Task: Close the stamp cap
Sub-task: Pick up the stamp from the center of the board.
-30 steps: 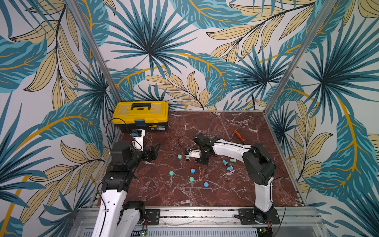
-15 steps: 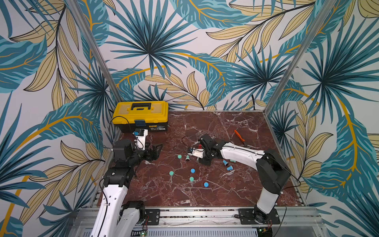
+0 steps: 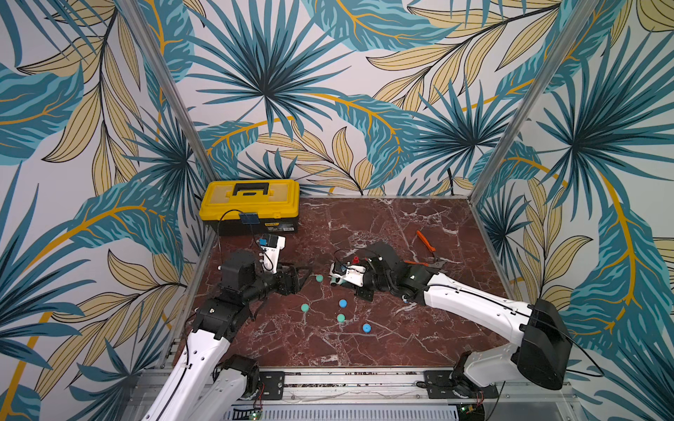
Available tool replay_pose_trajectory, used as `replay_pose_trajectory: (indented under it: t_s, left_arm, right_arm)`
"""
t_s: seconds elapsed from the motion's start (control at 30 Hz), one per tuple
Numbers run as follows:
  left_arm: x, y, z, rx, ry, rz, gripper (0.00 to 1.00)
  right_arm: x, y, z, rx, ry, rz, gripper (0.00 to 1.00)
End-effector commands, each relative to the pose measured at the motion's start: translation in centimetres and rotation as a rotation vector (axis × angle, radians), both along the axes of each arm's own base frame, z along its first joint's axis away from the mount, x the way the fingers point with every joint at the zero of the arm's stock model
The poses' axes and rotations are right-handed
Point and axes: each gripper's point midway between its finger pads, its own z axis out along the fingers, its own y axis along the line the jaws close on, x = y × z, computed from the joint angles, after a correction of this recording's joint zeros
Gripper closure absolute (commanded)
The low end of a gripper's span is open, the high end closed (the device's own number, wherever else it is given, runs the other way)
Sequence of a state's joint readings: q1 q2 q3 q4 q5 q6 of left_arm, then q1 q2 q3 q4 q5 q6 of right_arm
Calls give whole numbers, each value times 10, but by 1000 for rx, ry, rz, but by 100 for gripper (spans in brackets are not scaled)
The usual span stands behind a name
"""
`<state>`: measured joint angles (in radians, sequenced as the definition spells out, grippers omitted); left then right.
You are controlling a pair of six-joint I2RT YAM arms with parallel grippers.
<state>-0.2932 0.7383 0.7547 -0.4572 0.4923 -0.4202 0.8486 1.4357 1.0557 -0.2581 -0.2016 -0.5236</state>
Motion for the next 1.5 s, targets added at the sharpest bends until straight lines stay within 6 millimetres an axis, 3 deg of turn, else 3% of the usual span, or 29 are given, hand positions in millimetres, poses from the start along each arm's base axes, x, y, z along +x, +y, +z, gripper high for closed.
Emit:
replay_pose_trajectory:
  t_s: [0.0, 0.37, 0.67, 0.87, 1.1, 1.47]
  left_arm:
    - [-3, -7, 1, -18, 7, 18, 23]
    - [-22, -36, 8, -31, 20, -60, 26]
    - [-32, -59, 28, -25, 2, -120, 27]
    - [-35, -78, 25, 3, 19, -164, 29]
    - [-38, -92, 23, 18, 36, -198, 38]
    - [-34, -96, 22, 13, 63, -189, 61]
  right_arm:
    - [-10, 6, 7, 28, -22, 33, 87]
    - [-20, 17, 36, 108, -139, 58, 87]
    - [-25, 12, 53, 144, -221, 43, 88]
    - [-28, 8, 60, 153, -254, 36, 88]
    - [-29, 3, 65, 155, -293, 26, 89]
    - [-40, 4, 70, 152, -356, 94, 91]
